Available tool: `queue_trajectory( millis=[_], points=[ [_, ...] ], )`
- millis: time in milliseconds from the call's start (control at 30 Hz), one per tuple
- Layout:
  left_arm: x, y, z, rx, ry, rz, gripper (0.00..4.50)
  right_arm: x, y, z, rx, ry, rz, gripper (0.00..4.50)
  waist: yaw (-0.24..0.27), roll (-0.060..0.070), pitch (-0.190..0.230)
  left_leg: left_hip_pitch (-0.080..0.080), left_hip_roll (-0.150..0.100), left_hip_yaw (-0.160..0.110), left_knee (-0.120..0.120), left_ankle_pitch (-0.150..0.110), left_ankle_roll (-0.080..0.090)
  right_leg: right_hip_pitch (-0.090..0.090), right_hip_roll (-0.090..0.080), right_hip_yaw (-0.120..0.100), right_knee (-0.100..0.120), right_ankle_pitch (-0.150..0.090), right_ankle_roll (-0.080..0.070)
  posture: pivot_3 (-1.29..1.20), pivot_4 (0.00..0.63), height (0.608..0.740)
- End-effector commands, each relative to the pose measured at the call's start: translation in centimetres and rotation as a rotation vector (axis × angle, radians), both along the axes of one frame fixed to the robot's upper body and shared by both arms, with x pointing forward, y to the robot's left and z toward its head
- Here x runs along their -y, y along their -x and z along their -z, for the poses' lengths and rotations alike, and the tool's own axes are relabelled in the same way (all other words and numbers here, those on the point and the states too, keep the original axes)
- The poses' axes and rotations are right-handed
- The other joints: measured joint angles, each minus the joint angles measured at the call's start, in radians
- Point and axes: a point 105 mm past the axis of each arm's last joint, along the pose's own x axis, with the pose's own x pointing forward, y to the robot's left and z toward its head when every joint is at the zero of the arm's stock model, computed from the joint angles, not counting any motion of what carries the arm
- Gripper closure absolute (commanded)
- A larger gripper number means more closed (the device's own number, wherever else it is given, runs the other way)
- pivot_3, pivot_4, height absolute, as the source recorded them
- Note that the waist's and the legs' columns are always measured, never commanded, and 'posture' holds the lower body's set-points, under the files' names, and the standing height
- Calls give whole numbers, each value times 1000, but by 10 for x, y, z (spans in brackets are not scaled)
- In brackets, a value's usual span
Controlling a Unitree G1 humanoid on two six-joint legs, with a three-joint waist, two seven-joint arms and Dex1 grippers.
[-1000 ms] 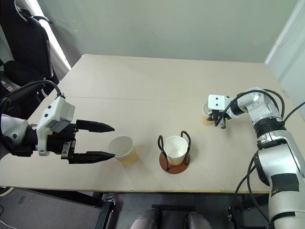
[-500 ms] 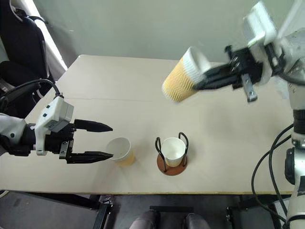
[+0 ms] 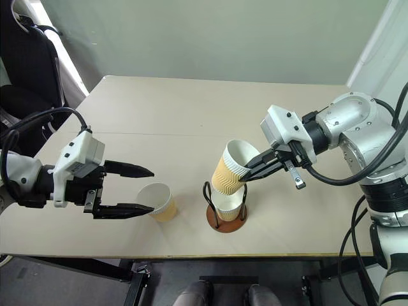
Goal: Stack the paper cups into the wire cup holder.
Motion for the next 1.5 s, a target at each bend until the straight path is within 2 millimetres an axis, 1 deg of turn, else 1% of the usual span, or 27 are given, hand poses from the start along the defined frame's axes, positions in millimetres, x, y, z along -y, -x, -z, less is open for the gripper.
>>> queue_trajectory(
  millis=[33,500,600,633,700,733,800,933,967,1000,1067,1133,1167,1200,1233,1267,1333,1367,1433,1500],
  points=[
    [1,2,-7,40,-8,4,0,-4,2,2,39,15,-20,4462,0,0,0,0,0,0,0,0,0,0,0,0,0,0,0,0,150,740],
    [-2,4,-5,39,-10,-9,0,-10,4,10,40,52,-44,4462,0,0,0,-1,0,0,0,-1,1,0,0,0,-1,0,0,0,150,740],
    [-2,4,-6,40,-11,-9,0,-9,4,10,41,58,-41,3895,0,0,0,-1,0,0,0,-1,1,0,0,0,-1,0,0,0,150,740],
    [-1,3,-6,40,-11,-8,0,-9,4,9,42,58,-40,3623,0,0,0,-1,0,0,0,-1,1,0,0,0,-1,0,0,0,150,740],
    [-1,3,-6,41,-12,-7,0,-9,4,8,45,57,-39,2949,0,0,0,-1,0,0,0,-1,1,0,0,0,-1,0,0,0,150,740],
    [-1,3,-6,42,-12,-7,0,-9,3,8,47,55,-38,2539,0,0,0,-1,0,0,0,-1,1,0,0,0,-1,0,0,0,150,740],
    [-2,3,-6,42,-15,-8,0,-8,2,6,51,53,-31,1892,0,0,0,-1,0,0,0,-1,1,0,0,0,-1,0,0,0,150,740],
    [-2,2,-5,42,-23,-4,0,-2,-3,2,61,45,8,382,0,0,0,-1,0,0,0,-1,1,0,0,0,-1,0,0,0,150,740],
    [-1,1,-4,40,-29,5,0,2,-5,-1,57,33,28,82,1,0,0,-1,0,0,0,-1,1,0,0,0,-1,0,0,0,150,740],
    [0,2,-3,38,-34,12,0,5,-6,-4,54,23,40,9,1,0,0,-1,0,0,0,-1,1,0,0,0,-1,0,0,0,150,740],
    [2,1,2,34,-66,31,0,14,-5,-18,22,-55,65,9,3,0,0,-1,0,0,0,-1,1,0,0,0,-1,0,0,0,150,740],
    [4,0,8,29,-103,49,0,21,2,-37,-45,-168,51,9,4,0,0,-1,0,0,0,-1,1,0,0,0,-2,0,0,0,150,740],
    [5,-1,13,27,-132,65,0,34,10,-53,-101,-276,31,9,5,0,0,-1,0,0,0,-1,1,0,0,0,-2,0,0,0,150,740],
    [5,-3,17,26,-160,74,0,48,18,-61,-132,-344,18,9,8,0,0,-2,0,0,0,-1,0,0,0,0,-2,0,0,0,150,740],
    [5,-5,20,26,-178,80,0,56,23,-66,-147,-382,10,9,13,0,0,-2,0,0,0,-1,0,0,0,0,-2,0,0,0,150,740],
    [4,-8,27,28,-222,85,0,66,23,-66,-154,-397,54,9,19,0,0,-3,-1,0,0,-1,0,0,0,0,-3,-1,1,0,150,740],
    [1,-10,35,27,-273,100,0,74,21,-62,-162,-397,116,9,17,-1,0,-2,-1,0,0,-2,-1,1,0,1,-3,-2,1,0,150,740],
    [2,-11,38,30,-283,116,0,78,21,-58,-160,-391,154,9,16,-1,0,-2,-1,0,0,-3,-1,1,0,1,-3,-2,1,0,150,740],
    [7,-15,41,40,-294,147,0,83,21,-55,-141,-390,215,9,13,-1,0,-2,0,0,0,-3,-1,1,0,0,-3,-2,1,0,150,740],
    [8,-20,45,48,-319,163,0,84,23,-53,-124,-391,245,9,9,1,0,-1,0,0,0,-3,-1,1,0,0,-2,-2,1,0,150,740]
  ],
)
